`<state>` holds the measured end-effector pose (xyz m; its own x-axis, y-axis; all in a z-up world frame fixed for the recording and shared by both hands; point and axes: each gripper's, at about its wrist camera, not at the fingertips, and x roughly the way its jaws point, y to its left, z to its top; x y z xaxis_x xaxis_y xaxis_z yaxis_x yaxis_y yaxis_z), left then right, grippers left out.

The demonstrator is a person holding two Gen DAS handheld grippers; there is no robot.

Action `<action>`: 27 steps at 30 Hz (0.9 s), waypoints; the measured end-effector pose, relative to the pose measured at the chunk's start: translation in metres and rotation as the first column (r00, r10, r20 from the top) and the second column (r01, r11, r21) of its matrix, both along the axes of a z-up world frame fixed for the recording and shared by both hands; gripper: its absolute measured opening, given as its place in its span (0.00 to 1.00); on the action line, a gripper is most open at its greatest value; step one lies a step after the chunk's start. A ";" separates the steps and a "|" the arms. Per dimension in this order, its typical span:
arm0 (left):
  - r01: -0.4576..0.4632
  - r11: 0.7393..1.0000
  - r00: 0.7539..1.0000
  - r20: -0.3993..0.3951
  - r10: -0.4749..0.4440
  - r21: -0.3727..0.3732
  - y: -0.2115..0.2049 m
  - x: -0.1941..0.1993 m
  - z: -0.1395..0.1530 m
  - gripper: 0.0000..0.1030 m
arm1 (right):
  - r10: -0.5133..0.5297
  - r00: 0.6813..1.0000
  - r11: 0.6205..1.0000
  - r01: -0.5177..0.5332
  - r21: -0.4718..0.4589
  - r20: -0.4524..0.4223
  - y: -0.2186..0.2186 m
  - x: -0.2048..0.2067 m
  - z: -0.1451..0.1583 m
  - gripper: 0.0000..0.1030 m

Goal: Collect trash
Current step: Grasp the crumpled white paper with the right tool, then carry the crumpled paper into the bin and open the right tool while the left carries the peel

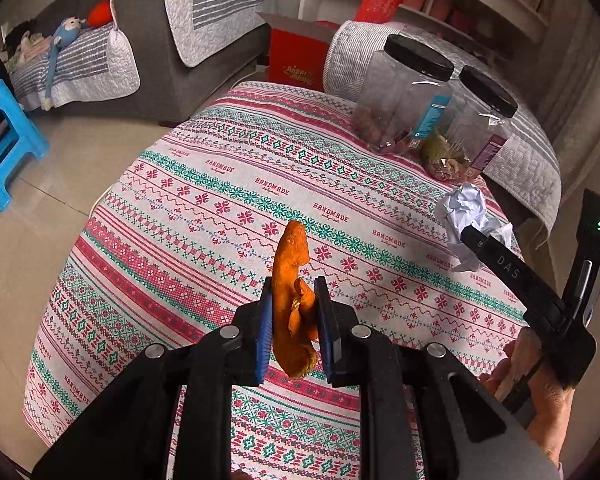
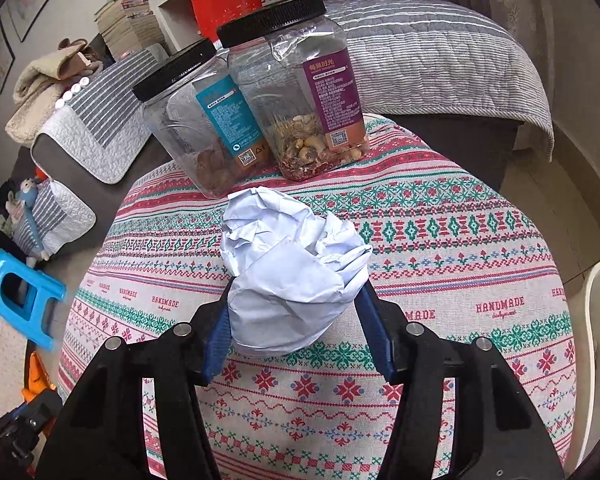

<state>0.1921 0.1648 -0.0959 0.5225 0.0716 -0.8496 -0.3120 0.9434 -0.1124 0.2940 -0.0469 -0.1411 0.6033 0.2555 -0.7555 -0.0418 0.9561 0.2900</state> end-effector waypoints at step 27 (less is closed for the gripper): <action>0.133 0.983 0.981 0.125 -0.148 0.125 -0.098 -0.017 0.040 0.19 | -0.097 0.964 0.982 0.133 -0.132 0.246 -0.154 -0.137 0.090 0.54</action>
